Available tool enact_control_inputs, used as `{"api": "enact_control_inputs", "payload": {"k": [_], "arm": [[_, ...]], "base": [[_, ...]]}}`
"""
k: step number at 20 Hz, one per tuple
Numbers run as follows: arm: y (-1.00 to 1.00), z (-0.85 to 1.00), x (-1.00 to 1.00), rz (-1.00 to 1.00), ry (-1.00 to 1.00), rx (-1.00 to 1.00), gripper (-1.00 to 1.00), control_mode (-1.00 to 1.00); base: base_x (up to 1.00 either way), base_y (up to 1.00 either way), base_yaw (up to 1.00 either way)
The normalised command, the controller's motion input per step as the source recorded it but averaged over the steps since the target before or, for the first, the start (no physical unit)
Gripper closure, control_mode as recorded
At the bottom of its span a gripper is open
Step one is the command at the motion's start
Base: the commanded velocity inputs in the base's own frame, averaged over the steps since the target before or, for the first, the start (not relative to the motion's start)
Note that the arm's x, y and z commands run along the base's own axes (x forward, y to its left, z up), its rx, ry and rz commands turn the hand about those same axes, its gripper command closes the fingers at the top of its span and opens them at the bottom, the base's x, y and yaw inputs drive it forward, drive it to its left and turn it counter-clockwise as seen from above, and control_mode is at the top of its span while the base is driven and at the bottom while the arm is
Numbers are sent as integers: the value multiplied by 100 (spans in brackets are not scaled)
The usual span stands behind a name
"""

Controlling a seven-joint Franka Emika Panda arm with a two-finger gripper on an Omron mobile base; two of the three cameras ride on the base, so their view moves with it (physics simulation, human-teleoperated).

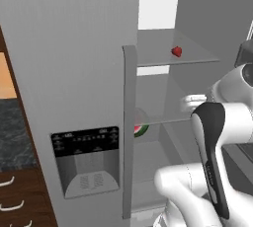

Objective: Take the strawberry from the fridge and place it on top of the pancake, located on the dining counter.

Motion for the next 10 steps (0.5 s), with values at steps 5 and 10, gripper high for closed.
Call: {"api": "enact_control_inputs", "payload": {"k": [5,10], "arm": [[0,6,17,0,0,0,-100,-100],[3,93,5,0,0,0,-100,-100]], "base": [[75,7,0],[0,0,0]]}}
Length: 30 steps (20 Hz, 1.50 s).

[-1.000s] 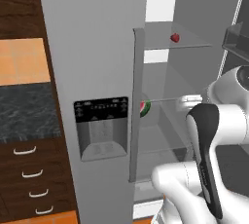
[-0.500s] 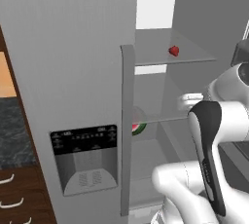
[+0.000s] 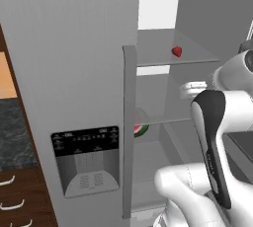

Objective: Take the strawberry from the fridge and place it on top of the pancake, located on the dining counter.

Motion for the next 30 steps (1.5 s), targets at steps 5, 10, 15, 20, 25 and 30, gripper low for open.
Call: {"api": "enact_control_inputs", "payload": {"k": [5,10,15,20,25,30], "arm": [[3,83,0,0,-18,-1,-100,-100],[0,21,37,0,-19,0,-100,-100],[-1,1,68,0,-5,0,-100,-100],[-19,0,69,0,6,0,-100,-100],[-18,-2,53,0,12,0,-100,-100],[-23,-13,64,0,3,0,-100,-100]], "base": [[0,0,0],[0,0,0],[0,0,0],[0,0,0],[0,0,0],[0,0,0]]}}
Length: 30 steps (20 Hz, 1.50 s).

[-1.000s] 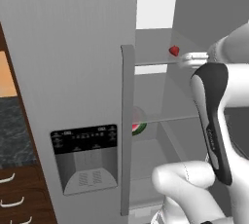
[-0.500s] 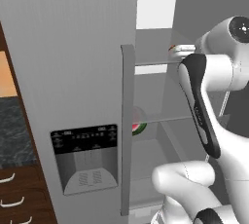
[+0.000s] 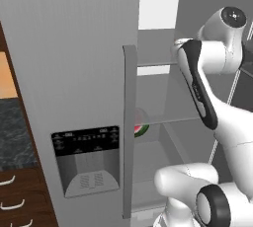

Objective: Take the strawberry from the fridge and place it on top of the pancake, located on the dining counter.

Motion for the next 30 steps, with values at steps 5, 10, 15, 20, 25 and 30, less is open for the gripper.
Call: {"api": "enact_control_inputs", "payload": {"k": [5,10,15,20,25,30], "arm": [[-4,-25,66,1,0,0,-100,-100],[-3,-19,71,1,3,0,-100,-100],[-14,-20,67,2,0,0,-100,-100],[-12,-14,66,1,0,0,-100,-100],[-4,-11,51,0,0,0,-100,-100],[0,-35,-11,0,4,0,-100,-100]], "base": [[0,0,0],[0,0,0],[0,0,0],[0,0,0],[0,0,0],[0,0,0]]}}
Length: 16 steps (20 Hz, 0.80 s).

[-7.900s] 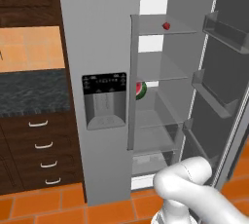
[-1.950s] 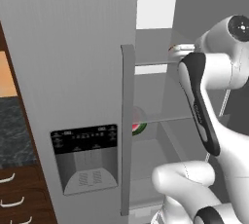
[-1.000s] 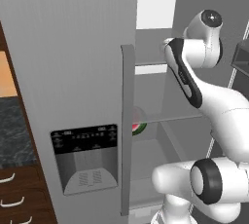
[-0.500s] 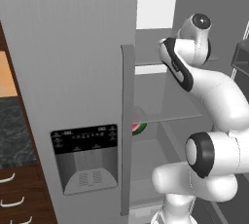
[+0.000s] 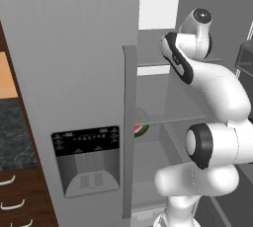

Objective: Take the strawberry from the fridge and place it on top of the pancake, located on the dining counter.

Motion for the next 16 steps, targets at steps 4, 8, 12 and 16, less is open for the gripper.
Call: {"api": "enact_control_inputs", "payload": {"k": [4,8,12,16], "arm": [[0,-41,-8,0,8,0,-100,-100],[0,-39,9,0,1,0,-100,-100],[0,-39,-6,0,0,0,-100,-100],[0,-37,1,1,-1,0,-100,-100]], "base": [[0,0,0],[0,0,0],[0,0,0],[0,0,0]]}}
